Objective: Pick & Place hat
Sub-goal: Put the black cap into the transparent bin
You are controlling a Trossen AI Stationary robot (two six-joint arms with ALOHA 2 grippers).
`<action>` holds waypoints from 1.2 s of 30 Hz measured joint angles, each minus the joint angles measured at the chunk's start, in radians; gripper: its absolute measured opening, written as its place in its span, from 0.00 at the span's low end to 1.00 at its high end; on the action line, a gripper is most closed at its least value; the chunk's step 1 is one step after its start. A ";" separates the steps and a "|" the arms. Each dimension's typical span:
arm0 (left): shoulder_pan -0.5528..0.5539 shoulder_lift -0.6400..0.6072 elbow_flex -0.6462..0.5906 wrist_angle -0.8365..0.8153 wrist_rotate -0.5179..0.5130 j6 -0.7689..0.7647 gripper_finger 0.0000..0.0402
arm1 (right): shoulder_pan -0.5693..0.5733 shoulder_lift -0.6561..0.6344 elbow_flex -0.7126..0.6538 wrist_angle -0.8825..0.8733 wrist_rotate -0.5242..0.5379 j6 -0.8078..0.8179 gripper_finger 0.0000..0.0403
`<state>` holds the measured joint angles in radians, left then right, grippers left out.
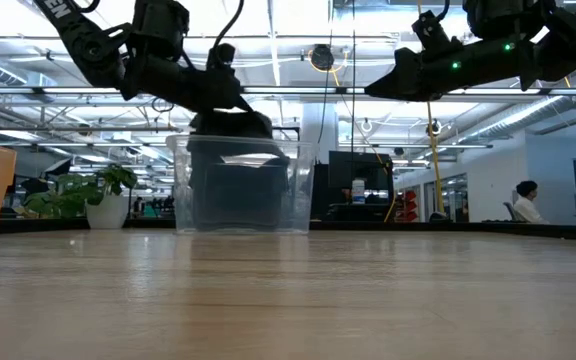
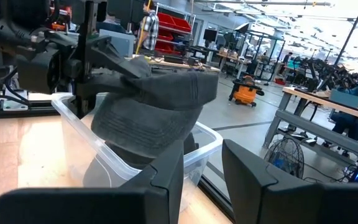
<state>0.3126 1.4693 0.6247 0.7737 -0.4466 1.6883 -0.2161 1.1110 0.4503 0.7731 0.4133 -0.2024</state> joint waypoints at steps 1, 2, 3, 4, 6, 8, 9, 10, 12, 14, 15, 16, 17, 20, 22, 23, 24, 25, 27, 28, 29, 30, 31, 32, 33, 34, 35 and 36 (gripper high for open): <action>0.000 0.000 0.000 -0.001 -0.002 -0.014 0.30 | 0.000 0.000 0.000 0.000 0.000 0.000 0.22; 0.000 0.000 0.000 -0.001 -0.004 -0.024 0.34 | 0.000 0.000 0.000 0.000 0.000 0.000 0.22; 0.000 0.000 0.000 -0.001 -0.005 -0.026 0.38 | 0.000 0.000 0.000 0.000 0.000 0.000 0.22; -0.002 0.000 0.000 -0.001 -0.008 -0.026 0.42 | 0.000 0.000 0.000 0.000 0.000 0.000 0.22; -0.008 0.000 0.000 0.000 -0.020 -0.023 0.49 | 0.000 0.000 0.000 0.000 0.000 0.000 0.22; -0.018 0.000 0.000 0.003 -0.039 -0.015 0.55 | 0.000 0.000 0.000 0.000 0.000 0.000 0.22; -0.024 0.000 0.000 0.007 -0.054 -0.009 0.58 | 0.000 0.000 0.000 -0.001 0.000 0.000 0.22; -0.030 0.000 0.000 0.016 -0.071 0.001 0.60 | 0.000 0.000 0.000 -0.003 0.000 0.000 0.22; -0.044 0.000 0.000 0.051 -0.108 0.025 0.64 | 0.000 0.000 0.000 -0.008 0.000 0.000 0.22; -0.054 0.000 0.000 0.100 -0.134 0.052 0.66 | 0.000 0.000 0.000 -0.009 0.000 0.000 0.22; -0.058 -0.003 0.000 0.124 -0.143 0.062 0.66 | 0.000 0.000 0.000 -0.008 0.000 0.000 0.22; -0.060 -0.013 0.000 0.138 -0.155 0.065 0.66 | 0.000 0.000 0.000 -0.008 0.000 0.000 0.22; -0.064 -0.026 -0.001 0.155 -0.173 0.062 0.66 | 0.000 0.000 0.000 -0.008 0.000 0.000 0.22; -0.070 -0.073 0.000 0.202 -0.231 0.002 0.62 | 0.000 0.000 0.000 -0.008 0.000 0.000 0.22; -0.071 -0.124 -0.001 0.205 -0.279 -0.082 0.60 | 0.000 0.000 0.000 -0.008 0.000 0.000 0.22; -0.071 -0.153 -0.001 0.210 -0.297 -0.143 0.58 | 0.000 0.000 0.000 -0.008 0.000 0.000 0.22; -0.070 -0.184 -0.001 0.209 -0.316 -0.229 0.57 | 0.000 0.000 0.000 -0.008 0.000 0.002 0.22; -0.070 -0.220 -0.001 0.185 -0.328 -0.339 0.55 | 0.000 0.000 0.000 -0.007 0.000 0.006 0.22; -0.068 -0.280 0.000 0.099 -0.339 -0.606 0.53 | 0.000 0.000 0.000 -0.007 0.000 0.018 0.22; -0.061 -0.310 0.000 0.032 -0.329 -0.745 0.51 | 0.000 0.000 0.000 -0.007 0.000 0.029 0.22; -0.052 -0.338 0.000 -0.048 -0.307 -0.877 0.50 | 0.000 0.000 0.000 -0.006 0.000 0.043 0.22; -0.041 -0.363 0.000 -0.129 -0.273 -1.000 0.49 | 0.000 0.000 0.000 -0.001 0.000 0.062 0.22; -0.027 -0.383 0.000 -0.197 -0.223 -1.108 0.47 | 0.000 0.000 0.000 0.005 0.000 0.082 0.22; -0.013 -0.398 0.000 -0.251 -0.160 -1.202 0.46 | 0.000 0.000 0.000 0.012 0.000 0.102 0.22; 0.003 -0.409 0.000 -0.299 -0.096 -1.282 0.45 | 0.000 0.000 0.000 0.021 -0.001 0.123 0.22; 0.019 -0.416 -0.001 -0.324 -0.035 -1.340 0.44 | 0.000 0.000 0.000 0.029 -0.001 0.139 0.22; 0.032 -0.417 -0.001 -0.327 0.014 -1.382 0.43 | 0.000 0.000 0.000 0.036 -0.002 0.146 0.22; 0.044 -0.418 -0.001 -0.328 0.049 -1.420 0.42 | 0.000 0.000 0.000 0.039 -0.002 0.151 0.22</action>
<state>0.3564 1.0512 0.6241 0.4457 -0.3978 0.2683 -0.2161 1.1110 0.4503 0.8124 0.4114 -0.0512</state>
